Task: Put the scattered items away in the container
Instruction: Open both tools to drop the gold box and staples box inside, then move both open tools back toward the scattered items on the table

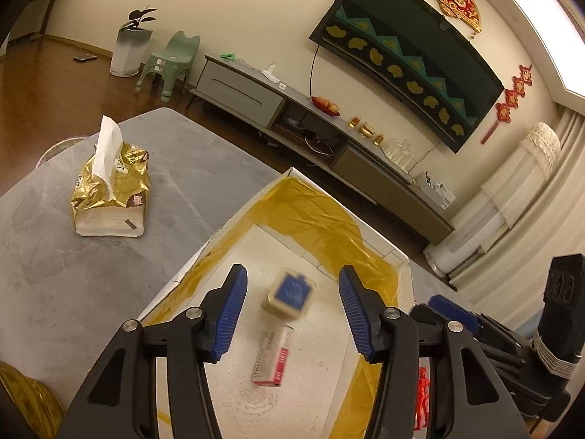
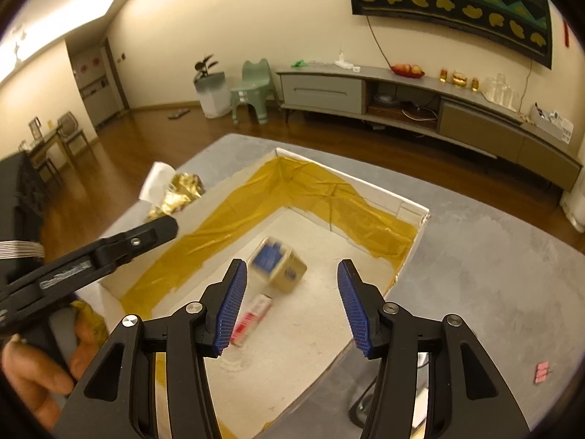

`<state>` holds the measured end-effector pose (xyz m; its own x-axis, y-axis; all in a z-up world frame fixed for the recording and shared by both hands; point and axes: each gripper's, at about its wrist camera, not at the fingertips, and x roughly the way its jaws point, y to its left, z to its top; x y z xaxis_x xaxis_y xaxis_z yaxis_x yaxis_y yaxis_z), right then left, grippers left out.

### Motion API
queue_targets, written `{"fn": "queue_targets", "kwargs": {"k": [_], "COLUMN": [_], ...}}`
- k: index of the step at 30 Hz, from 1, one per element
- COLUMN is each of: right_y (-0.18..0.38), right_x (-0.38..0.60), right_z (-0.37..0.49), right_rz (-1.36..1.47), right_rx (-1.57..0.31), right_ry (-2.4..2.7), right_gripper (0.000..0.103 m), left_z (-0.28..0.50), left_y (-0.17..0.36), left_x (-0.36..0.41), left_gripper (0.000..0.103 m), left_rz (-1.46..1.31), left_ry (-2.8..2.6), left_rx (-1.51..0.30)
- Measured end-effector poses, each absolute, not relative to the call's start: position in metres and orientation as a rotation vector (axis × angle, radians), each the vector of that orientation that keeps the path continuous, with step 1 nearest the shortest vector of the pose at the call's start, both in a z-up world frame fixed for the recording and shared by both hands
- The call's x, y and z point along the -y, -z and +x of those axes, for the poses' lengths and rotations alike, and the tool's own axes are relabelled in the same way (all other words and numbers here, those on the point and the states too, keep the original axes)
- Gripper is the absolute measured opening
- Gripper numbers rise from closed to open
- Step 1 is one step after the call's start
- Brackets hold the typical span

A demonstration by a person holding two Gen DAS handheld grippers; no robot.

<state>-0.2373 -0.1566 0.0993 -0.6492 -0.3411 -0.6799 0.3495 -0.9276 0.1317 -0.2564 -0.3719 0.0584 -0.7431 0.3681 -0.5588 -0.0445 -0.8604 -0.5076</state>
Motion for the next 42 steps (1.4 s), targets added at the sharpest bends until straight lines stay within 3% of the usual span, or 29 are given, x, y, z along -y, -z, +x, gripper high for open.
{"fn": "queue_targets", "kwargs": {"k": [11,22,32,42], "right_y": [-0.095,-0.096,-0.108,-0.123], "right_x": [0.133,0.116,0.098,0.090], "right_z": [-0.153,-0.141,-0.110,-0.070], "right_rz": [0.944,0.915,0.895,0.865], "right_rx": [0.101,0.184,0.193,0.127], "right_ry": [2.445,2.423,2.429,2.467], "right_gripper": [0.055,0.055,0.055,0.055], "left_z": [-0.250,-0.234,-0.200,-0.160], "left_y": [-0.062,-0.068,-0.091,-0.107], "left_x": [0.360,0.333,0.305,0.286], "left_gripper": [0.054,0.054,0.054,0.054], "left_rz": [-0.986,-1.010,-0.938,-0.861], "left_ry": [-2.645,-2.657,-2.675,-2.658], "left_rx": [0.618,0.460,0.293,0.246]}}
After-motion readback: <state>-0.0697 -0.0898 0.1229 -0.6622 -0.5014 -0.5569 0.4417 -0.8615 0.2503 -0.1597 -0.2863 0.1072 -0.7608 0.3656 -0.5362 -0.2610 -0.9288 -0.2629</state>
